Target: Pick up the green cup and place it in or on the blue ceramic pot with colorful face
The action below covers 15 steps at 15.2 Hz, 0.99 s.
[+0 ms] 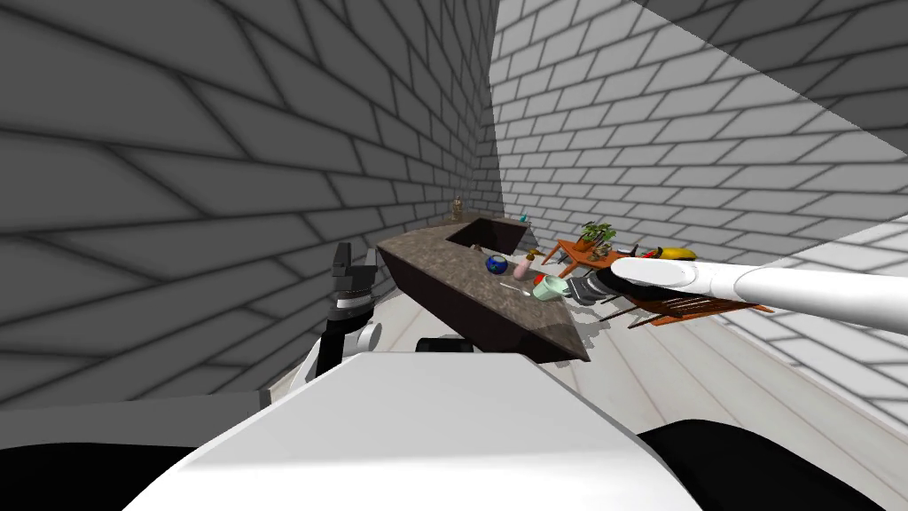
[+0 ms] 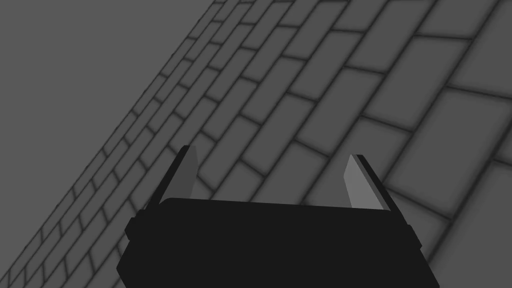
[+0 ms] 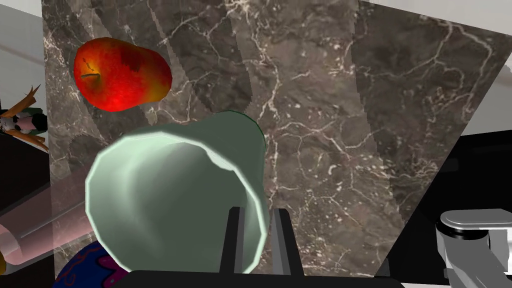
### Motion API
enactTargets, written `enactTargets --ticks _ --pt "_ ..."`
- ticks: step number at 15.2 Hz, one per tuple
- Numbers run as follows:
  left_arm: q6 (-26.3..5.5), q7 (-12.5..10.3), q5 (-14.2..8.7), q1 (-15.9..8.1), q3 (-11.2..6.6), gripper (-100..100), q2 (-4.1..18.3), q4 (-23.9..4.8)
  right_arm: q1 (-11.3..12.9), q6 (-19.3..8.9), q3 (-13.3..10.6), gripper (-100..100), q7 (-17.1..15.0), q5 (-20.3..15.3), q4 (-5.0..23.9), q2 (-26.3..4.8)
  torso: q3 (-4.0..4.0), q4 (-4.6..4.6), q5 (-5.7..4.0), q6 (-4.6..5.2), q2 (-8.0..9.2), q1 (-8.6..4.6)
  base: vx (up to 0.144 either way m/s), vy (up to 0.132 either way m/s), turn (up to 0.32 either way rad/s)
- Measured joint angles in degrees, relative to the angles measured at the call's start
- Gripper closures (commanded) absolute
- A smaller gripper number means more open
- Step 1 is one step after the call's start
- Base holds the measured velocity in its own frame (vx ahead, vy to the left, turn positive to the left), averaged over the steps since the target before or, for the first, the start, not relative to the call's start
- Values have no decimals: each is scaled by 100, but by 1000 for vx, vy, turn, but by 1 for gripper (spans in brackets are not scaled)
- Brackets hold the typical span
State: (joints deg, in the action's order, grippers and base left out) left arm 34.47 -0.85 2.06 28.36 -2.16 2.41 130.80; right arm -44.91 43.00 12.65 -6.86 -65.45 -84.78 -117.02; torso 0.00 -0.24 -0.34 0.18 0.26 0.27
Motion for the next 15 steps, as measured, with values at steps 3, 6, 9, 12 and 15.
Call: enactTargets --ticks 3,6,9,12,15 --pt "0 0 0 1 -1 0 0 0 -4 192 40 100 10 64 309 -115 4 4 4 8 4 -1 -14 40 132" --pt "0 0 0 1 -1 0 0 0 140 452 3 100 -55 -38 516 -109 7 6 5 9 8 -5 -13 32 137" --pt "0 0 0 0 0 0 0 0 176 736 21 100 -132 -22 837 -243 7 8 12 -2 6 6 -15 35 214" --pt "0 0 0 0 -1 0 1 0 213 978 85 100 -182 48 1083 -401 8 10 14 2 5 2 -4 8 179" --pt "0 0 0 0 -1 0 1 0 165 1258 232 100 -201 239 1405 -666 4 10 16 -6 -2 -4 -3 -30 247"
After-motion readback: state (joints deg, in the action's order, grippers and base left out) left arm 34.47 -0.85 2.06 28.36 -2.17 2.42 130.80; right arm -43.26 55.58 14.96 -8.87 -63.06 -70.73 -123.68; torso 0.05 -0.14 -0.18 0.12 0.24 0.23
